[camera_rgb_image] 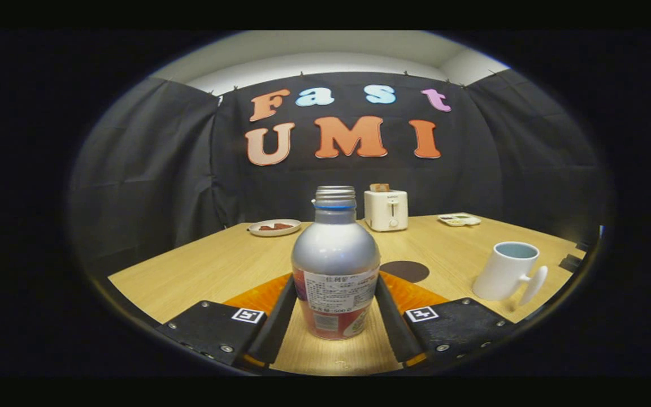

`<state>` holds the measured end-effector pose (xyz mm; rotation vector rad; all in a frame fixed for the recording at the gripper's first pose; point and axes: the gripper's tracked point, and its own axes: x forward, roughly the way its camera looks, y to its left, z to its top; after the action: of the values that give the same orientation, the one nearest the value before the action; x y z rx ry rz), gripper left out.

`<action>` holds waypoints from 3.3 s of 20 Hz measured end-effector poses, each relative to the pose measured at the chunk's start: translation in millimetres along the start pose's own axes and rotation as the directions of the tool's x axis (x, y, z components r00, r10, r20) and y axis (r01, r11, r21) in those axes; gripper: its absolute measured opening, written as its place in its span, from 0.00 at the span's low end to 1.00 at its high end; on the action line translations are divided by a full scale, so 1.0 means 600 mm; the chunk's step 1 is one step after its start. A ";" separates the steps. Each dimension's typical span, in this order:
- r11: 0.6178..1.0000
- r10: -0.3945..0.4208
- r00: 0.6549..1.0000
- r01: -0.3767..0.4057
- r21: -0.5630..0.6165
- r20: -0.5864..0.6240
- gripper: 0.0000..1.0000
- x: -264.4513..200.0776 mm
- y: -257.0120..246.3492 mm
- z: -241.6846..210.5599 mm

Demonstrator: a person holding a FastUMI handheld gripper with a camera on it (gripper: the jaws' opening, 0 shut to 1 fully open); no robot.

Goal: Take the bottle from table, then pour the juice into the cup, finally place the bottle on the coaster

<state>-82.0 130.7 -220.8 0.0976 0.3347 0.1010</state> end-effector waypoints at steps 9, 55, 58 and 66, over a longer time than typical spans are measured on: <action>0.955 0.078 0.996 -0.063 0.291 -0.042 0.75 0.016 0.008 0.016; 0.025 -0.069 0.996 0.050 0.998 -0.048 0.75 0.061 -0.189 0.059; -0.026 -0.079 0.996 0.047 0.999 -0.049 0.75 0.060 -0.195 0.064; -0.140 -0.086 0.995 0.044 0.989 -0.056 0.75 0.058 -0.208 0.075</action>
<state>-24.2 7.5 -203.9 1.7643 0.3126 -0.3272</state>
